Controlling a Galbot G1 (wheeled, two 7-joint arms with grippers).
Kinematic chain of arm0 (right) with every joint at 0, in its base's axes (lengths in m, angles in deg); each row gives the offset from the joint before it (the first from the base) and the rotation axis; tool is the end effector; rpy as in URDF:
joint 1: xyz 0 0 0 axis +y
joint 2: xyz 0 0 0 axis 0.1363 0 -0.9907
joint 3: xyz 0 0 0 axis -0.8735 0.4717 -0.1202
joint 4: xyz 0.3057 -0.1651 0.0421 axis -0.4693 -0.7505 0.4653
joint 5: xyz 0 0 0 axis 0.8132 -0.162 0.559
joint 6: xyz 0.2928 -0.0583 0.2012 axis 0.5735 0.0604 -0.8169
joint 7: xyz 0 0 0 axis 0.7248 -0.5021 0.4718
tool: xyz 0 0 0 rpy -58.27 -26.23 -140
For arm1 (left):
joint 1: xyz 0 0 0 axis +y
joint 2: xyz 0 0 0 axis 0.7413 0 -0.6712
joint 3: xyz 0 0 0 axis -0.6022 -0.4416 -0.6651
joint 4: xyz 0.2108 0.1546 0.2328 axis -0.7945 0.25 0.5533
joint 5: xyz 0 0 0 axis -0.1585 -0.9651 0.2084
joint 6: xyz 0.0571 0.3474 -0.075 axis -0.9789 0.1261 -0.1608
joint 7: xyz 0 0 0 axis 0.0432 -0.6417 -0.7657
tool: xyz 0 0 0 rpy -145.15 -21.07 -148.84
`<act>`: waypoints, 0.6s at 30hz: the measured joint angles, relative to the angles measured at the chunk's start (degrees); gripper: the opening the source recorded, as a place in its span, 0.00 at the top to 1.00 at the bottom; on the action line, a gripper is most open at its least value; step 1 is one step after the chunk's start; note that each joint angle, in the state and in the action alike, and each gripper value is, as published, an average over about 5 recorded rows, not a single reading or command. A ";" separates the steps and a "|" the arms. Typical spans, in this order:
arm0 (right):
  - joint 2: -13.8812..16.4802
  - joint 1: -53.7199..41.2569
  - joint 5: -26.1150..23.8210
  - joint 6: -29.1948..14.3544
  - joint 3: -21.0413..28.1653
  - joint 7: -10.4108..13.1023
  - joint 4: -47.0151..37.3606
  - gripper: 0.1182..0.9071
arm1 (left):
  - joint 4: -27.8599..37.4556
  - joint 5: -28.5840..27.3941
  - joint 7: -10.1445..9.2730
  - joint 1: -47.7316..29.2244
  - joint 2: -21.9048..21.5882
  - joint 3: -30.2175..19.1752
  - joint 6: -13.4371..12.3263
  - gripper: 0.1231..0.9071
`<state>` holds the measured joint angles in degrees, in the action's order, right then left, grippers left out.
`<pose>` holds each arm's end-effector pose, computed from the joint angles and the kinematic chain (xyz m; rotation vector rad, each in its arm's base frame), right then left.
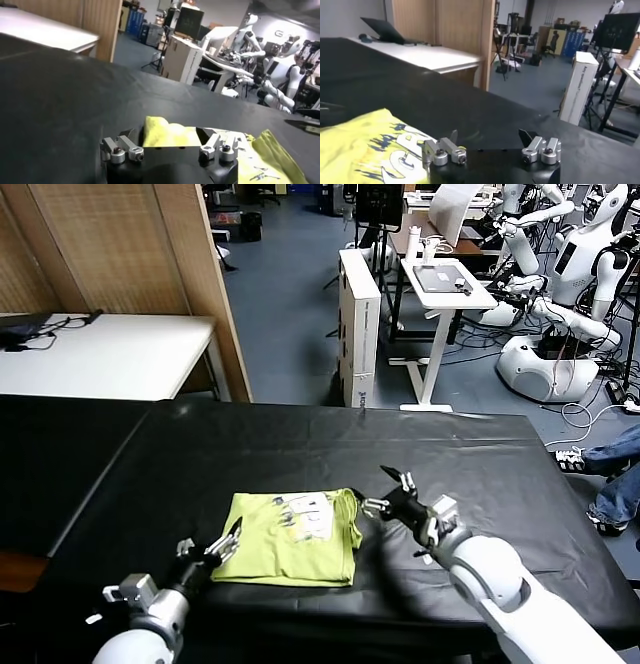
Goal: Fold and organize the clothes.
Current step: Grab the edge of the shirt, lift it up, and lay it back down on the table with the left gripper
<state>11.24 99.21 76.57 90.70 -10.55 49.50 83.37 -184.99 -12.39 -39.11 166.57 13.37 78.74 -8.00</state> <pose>0.2995 -0.0354 -0.2361 0.8145 -2.7659 0.2277 0.1957 0.0675 -0.3046 -0.1672 -2.7628 0.4405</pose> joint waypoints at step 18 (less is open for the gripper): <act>2.48 6.34 2.10 -0.87 -5.58 -0.18 5.42 0.00 | 3.32 3.70 0.49 -0.60 1.84 0.57 -1.59 0.00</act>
<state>13.72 105.55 78.67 89.83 -16.13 49.31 88.79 -181.68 -8.68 -38.62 165.97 15.21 79.31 -9.58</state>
